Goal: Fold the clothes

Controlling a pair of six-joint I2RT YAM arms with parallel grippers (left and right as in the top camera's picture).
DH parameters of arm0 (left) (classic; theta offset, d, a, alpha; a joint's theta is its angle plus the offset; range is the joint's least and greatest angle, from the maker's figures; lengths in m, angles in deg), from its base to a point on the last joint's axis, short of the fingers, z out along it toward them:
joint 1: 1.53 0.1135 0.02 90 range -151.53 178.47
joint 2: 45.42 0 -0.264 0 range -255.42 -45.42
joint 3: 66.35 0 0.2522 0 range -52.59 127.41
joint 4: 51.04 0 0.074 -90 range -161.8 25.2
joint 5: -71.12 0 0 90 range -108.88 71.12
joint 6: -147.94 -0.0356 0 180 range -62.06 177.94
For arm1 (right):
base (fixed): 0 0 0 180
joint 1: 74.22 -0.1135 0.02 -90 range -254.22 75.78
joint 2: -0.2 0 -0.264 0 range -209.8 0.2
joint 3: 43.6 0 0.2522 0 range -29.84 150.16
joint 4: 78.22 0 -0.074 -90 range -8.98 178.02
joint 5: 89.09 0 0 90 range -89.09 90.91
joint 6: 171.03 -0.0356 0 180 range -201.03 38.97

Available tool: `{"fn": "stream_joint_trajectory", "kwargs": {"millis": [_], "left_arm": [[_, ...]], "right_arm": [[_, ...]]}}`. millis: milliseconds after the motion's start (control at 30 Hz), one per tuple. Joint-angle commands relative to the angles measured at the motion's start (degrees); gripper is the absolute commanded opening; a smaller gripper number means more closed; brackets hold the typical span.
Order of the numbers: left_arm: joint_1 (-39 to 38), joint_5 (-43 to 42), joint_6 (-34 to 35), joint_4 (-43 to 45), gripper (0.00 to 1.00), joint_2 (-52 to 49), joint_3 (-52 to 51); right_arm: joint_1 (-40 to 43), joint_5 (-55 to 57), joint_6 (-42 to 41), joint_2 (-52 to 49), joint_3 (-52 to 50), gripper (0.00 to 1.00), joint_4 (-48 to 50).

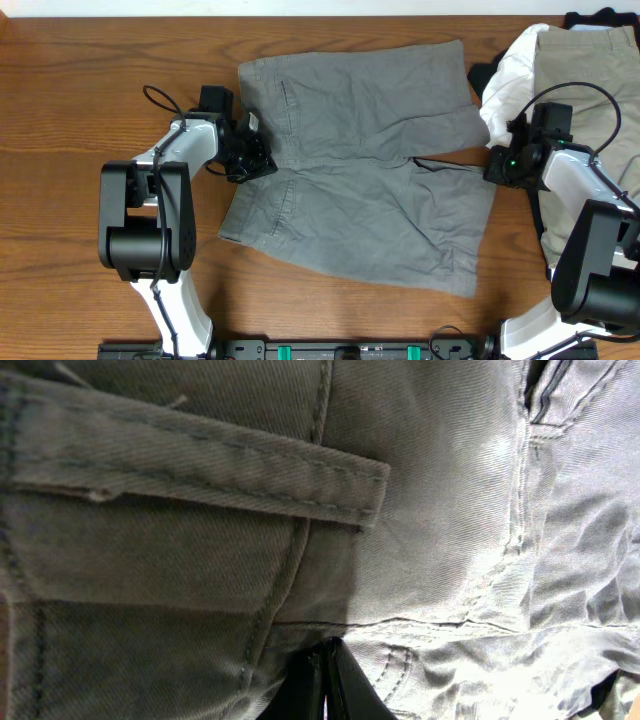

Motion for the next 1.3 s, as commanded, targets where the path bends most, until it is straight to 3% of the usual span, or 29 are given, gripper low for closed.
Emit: {"fn": "stream_joint_trajectory", "kwargs": {"millis": [0,33,100,167,267,333,367,567,800,1067,1267], "left_arm": [[1.3,16.7,0.3,0.6,0.06,-7.3,-3.5],[1.3,16.7,0.3,0.4,0.06,-7.3,-3.5],[1.3,16.7,0.3,-0.9,0.06,-6.9,-3.2],[1.3,16.7,0.3,-3.1,0.17,-5.9,-2.4],[1.3,18.8,0.3,-7.1,0.47,-2.4,-1.0],[1.3,20.6,0.3,-9.2,0.85,0.6,-0.6],[1.3,21.2,0.3,-10.8,0.98,2.8,-0.3],[1.3,22.3,0.2,-20.3,0.98,17.2,0.9],[1.3,22.3,0.3,-24.0,0.98,34.3,0.9],[1.3,30.6,5.7,-39.1,0.98,45.0,0.9],[1.3,31.9,8.2,-45.7,0.98,48.0,-1.0]], "right_arm": [[1.5,2.4,-1.6,1.4,1.3,0.01,0.2],[1.5,2.1,-2.1,1.5,1.3,0.07,0.0],[1.5,0.9,-3.1,2.5,1.3,0.33,-0.3],[1.5,-0.7,-3.5,4.7,1.3,0.43,-0.3],[1.5,-2.3,-3.5,10.8,1.5,0.66,-0.6],[1.5,-2.8,-3.5,15.1,1.8,0.77,-1.4],[1.5,-3.1,-3.9,17.5,2.1,0.80,-2.4],[1.5,-6.8,-5.2,30.6,2.9,0.89,-9.9],[1.4,-7.9,-3.8,40.1,2.9,0.96,-21.1],[-1.7,-15.2,-1.4,42.3,2.8,0.99,-34.8],[-11.6,-15.2,-2.1,42.2,-0.1,0.99,-37.7]]}}
